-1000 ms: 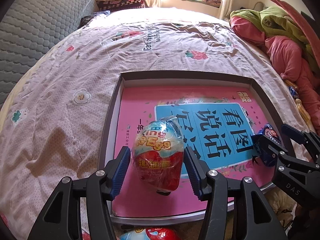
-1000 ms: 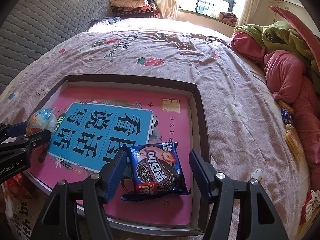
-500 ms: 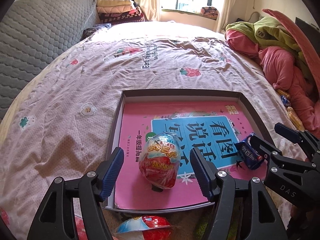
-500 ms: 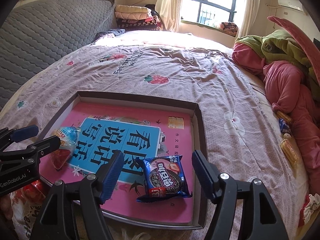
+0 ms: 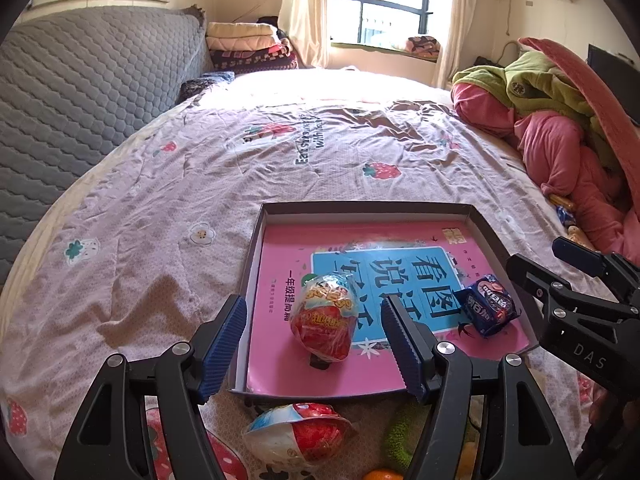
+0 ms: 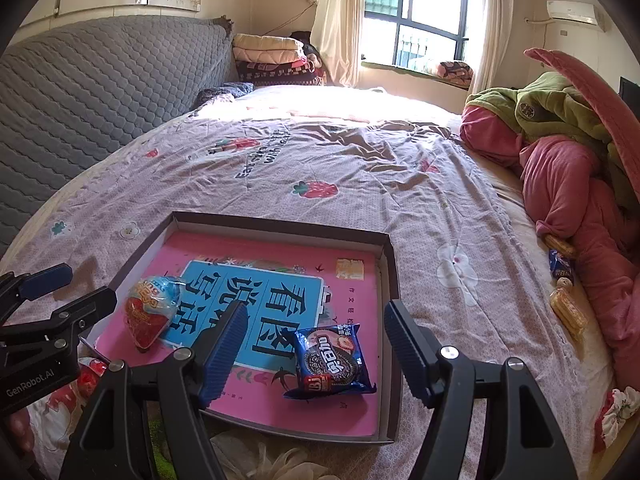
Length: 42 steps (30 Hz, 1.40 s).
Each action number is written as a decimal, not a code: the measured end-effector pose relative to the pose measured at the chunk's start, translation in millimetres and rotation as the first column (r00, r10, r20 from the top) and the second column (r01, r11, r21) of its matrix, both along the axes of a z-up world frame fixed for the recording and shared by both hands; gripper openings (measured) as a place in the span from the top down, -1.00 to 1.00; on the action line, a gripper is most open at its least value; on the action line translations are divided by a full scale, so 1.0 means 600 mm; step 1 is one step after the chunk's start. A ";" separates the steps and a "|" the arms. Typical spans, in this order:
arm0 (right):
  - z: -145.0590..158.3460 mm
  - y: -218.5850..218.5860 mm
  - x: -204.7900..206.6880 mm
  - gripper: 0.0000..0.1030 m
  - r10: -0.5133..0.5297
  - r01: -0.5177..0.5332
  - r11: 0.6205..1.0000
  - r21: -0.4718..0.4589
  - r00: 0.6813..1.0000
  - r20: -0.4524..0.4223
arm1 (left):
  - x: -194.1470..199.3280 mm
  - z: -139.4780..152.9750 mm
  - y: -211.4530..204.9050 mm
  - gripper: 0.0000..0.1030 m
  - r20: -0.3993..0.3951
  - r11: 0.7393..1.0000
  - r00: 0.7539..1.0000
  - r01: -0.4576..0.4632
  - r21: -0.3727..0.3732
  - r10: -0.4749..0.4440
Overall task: Organize objects
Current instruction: 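Withdraw both open tools back from the tray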
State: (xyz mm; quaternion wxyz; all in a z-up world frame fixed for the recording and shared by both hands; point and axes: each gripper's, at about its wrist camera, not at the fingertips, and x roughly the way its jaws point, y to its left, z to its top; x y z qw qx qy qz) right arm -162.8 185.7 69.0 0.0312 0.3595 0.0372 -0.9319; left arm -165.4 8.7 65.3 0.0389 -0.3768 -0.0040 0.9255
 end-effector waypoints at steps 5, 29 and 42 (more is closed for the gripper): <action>0.018 -0.001 0.021 -0.36 0.007 -0.007 1.000 0.003 1.000 -0.029 | 0.021 0.015 0.002 -0.39 -0.021 1.000 1.000 0.000 -0.008 0.000; 0.055 0.002 0.083 -0.45 0.026 -0.026 1.000 0.010 0.995 -0.095 | 0.073 0.049 0.017 -0.39 -0.072 0.997 0.996 0.038 -0.062 -0.042; 0.054 0.004 0.105 -0.46 0.024 -0.021 0.999 0.030 0.995 -0.098 | 0.091 0.041 0.014 -0.39 -0.072 0.998 0.996 0.044 -0.052 -0.048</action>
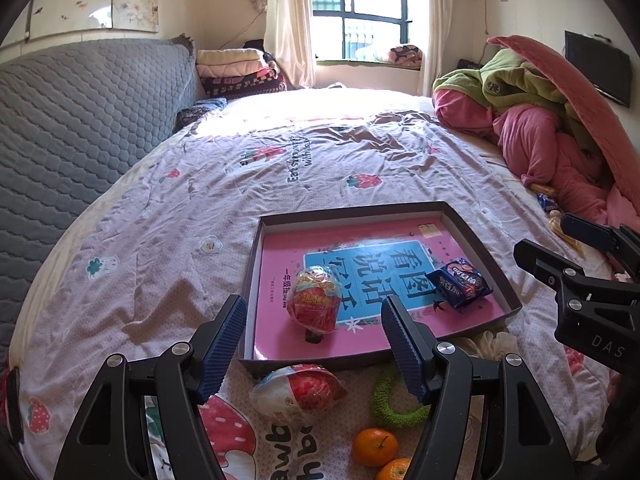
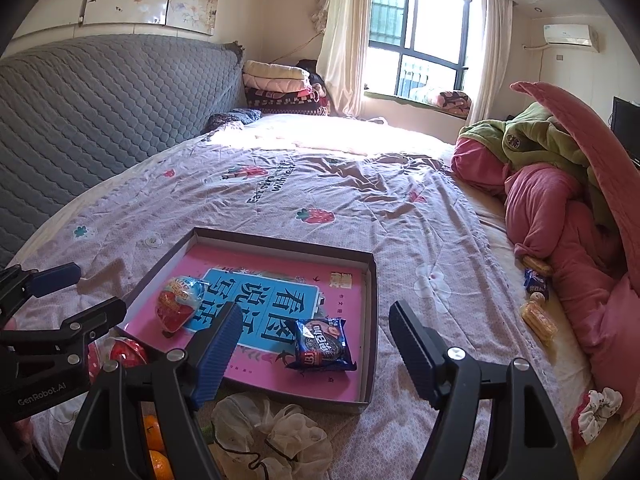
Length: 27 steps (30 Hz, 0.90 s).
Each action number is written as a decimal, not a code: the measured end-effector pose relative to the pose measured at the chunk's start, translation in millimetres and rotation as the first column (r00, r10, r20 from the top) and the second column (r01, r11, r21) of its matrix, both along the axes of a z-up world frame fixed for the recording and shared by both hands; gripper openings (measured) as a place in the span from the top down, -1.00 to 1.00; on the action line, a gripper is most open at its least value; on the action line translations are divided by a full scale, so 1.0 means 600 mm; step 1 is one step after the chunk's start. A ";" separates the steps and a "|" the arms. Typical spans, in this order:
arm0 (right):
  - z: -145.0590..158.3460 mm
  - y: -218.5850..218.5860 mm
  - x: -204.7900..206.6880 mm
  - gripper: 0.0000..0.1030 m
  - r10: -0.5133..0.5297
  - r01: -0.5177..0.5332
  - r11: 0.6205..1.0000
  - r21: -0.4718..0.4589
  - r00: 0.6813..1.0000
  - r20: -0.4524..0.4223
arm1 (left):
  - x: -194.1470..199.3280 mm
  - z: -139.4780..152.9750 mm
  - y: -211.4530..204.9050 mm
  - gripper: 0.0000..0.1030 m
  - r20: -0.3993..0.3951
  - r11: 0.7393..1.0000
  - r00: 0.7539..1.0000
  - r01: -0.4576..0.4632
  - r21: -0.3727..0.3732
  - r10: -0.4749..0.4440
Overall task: Organize objects
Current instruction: 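Withdraw both open tools back from the tray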
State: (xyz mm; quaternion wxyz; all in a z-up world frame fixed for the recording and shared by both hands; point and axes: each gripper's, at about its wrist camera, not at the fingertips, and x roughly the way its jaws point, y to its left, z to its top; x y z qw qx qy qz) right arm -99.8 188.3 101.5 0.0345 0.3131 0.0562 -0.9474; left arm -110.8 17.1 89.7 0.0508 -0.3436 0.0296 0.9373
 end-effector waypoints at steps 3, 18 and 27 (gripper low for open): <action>-0.003 0.003 0.007 -0.46 -0.002 0.002 1.000 0.003 1.000 0.004 | 0.004 0.002 -0.005 -0.39 0.000 1.000 1.000 0.004 0.009 -0.004; -0.015 0.018 0.042 -0.46 -0.010 0.011 1.000 -0.020 1.000 0.018 | 0.045 0.018 -0.003 -0.39 -0.050 1.000 0.999 -0.009 -0.003 0.009; -0.023 0.012 0.058 -0.47 0.009 -0.009 1.000 0.007 1.000 0.022 | 0.070 0.000 0.016 -0.41 -0.041 1.000 0.999 -0.002 -0.019 0.002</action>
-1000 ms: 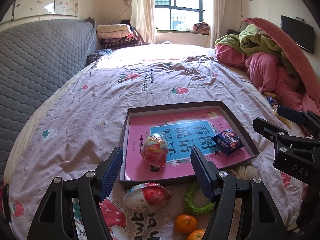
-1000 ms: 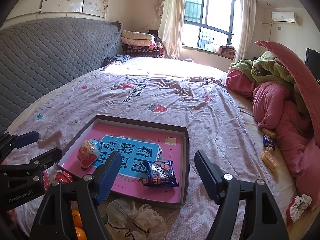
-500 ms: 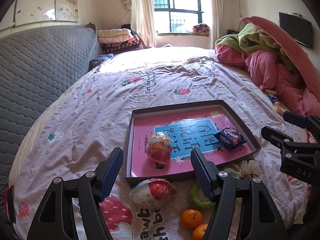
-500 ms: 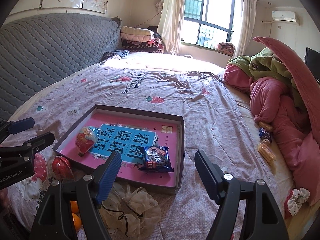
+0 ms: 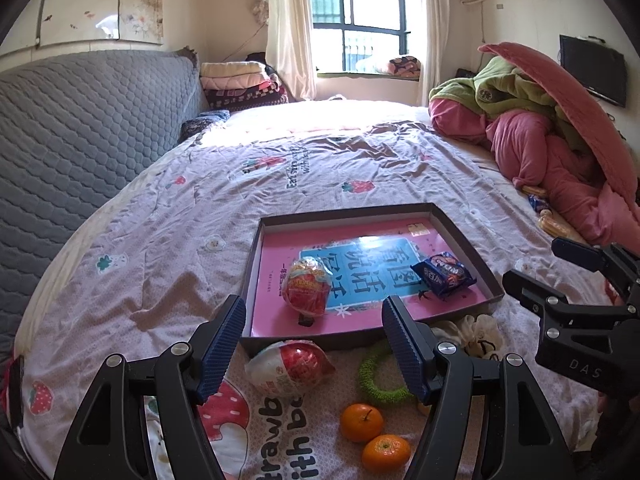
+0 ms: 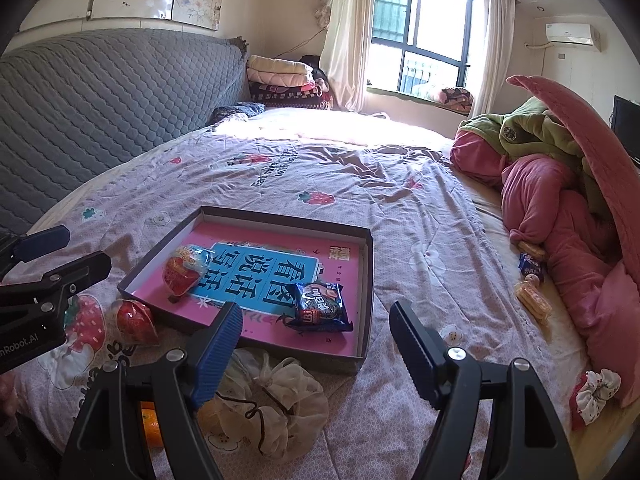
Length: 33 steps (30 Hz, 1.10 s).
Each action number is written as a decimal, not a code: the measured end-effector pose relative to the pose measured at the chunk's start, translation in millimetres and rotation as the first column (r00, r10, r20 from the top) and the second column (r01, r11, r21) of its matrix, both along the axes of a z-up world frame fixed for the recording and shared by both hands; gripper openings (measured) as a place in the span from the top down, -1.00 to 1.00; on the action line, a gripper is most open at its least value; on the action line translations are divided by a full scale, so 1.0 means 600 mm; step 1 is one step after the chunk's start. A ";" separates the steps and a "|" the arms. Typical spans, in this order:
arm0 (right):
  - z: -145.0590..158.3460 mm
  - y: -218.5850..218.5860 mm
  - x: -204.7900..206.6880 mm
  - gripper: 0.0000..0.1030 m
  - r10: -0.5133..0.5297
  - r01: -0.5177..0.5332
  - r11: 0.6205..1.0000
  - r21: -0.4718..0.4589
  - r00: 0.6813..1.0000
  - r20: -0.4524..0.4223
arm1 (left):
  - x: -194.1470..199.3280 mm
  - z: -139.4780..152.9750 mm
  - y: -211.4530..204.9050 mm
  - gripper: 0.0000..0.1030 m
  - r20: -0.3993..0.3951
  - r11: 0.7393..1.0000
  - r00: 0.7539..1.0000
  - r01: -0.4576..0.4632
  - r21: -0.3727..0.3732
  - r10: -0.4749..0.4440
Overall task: Organize objects
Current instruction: 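Withdraw both open tools back from the tray, then move the right tool toward the white mesh bag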
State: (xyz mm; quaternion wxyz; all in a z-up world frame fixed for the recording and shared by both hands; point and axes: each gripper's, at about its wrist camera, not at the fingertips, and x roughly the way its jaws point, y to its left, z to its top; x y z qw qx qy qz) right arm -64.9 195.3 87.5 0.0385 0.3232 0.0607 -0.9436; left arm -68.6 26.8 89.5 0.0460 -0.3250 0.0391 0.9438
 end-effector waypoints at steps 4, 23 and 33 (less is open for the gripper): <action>-0.009 0.000 -0.003 -0.47 0.003 -0.003 1.000 0.002 1.000 0.015 | -0.006 -0.025 0.007 -0.45 0.044 1.000 0.999 0.018 0.000 -0.018; -0.039 -0.007 -0.029 -0.54 0.019 -0.014 0.997 -0.072 0.997 0.077 | 0.001 -0.076 -0.012 -0.55 0.108 0.991 0.994 0.004 0.134 -0.019; -0.042 -0.005 -0.029 -0.55 0.013 -0.008 0.998 -0.063 0.997 0.081 | 0.018 -0.077 -0.004 -0.55 0.108 0.996 0.994 0.022 0.092 -0.032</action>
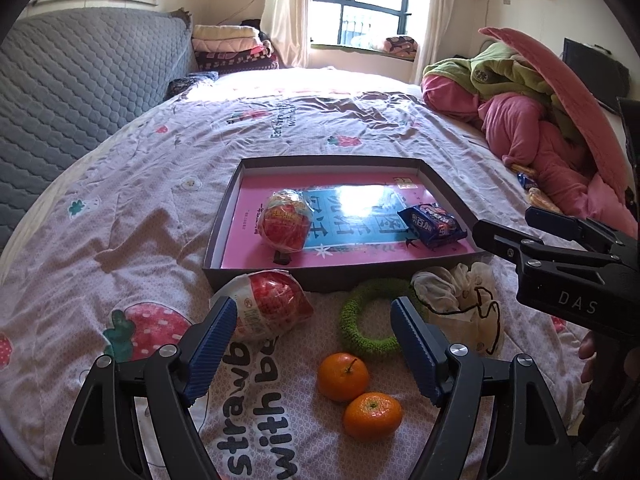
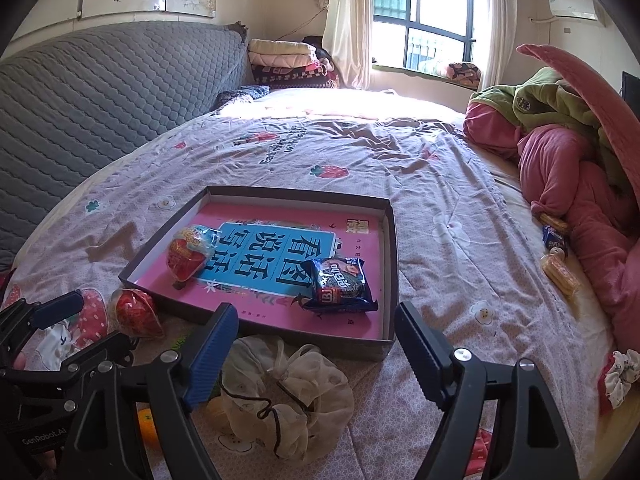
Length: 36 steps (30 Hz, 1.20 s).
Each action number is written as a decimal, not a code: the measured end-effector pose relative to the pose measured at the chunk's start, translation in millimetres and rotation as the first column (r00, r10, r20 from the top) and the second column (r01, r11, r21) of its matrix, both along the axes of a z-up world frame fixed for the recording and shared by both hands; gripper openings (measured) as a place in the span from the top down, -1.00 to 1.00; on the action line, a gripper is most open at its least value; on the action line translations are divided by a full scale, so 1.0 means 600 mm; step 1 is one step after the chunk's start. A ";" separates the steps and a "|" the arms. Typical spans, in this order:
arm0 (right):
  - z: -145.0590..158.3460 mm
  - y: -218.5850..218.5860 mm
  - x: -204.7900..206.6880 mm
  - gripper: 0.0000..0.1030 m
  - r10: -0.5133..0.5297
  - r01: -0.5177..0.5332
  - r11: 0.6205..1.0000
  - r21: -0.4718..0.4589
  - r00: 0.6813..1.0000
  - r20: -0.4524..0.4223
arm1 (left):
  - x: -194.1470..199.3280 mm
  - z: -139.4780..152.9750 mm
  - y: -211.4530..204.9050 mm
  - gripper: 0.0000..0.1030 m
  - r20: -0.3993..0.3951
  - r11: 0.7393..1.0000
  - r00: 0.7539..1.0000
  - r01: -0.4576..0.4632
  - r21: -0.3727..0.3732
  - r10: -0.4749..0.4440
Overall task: Organize objects
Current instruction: 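Move the right tool toward the white mesh bag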
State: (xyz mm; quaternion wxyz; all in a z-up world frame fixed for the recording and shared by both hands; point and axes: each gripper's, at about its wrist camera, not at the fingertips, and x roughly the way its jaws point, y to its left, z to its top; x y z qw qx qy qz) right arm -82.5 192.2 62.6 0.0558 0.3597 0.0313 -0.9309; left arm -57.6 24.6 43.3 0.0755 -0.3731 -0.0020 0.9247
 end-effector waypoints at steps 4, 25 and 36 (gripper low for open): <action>-0.004 0.000 0.001 -0.55 0.006 -0.006 1.000 0.010 1.000 0.004 | 0.017 -0.002 0.014 -0.55 -0.012 1.000 1.000 0.025 -0.019 -0.025; -0.034 0.003 0.011 -0.55 0.025 -0.027 0.999 0.025 0.998 0.053 | 0.042 -0.030 0.035 -0.55 0.077 0.995 0.992 0.098 -0.017 -0.096; -0.062 0.018 0.021 -0.55 0.023 -0.025 0.999 0.037 0.997 0.070 | 0.051 -0.050 0.024 -0.55 0.118 0.994 0.987 0.108 -0.015 -0.106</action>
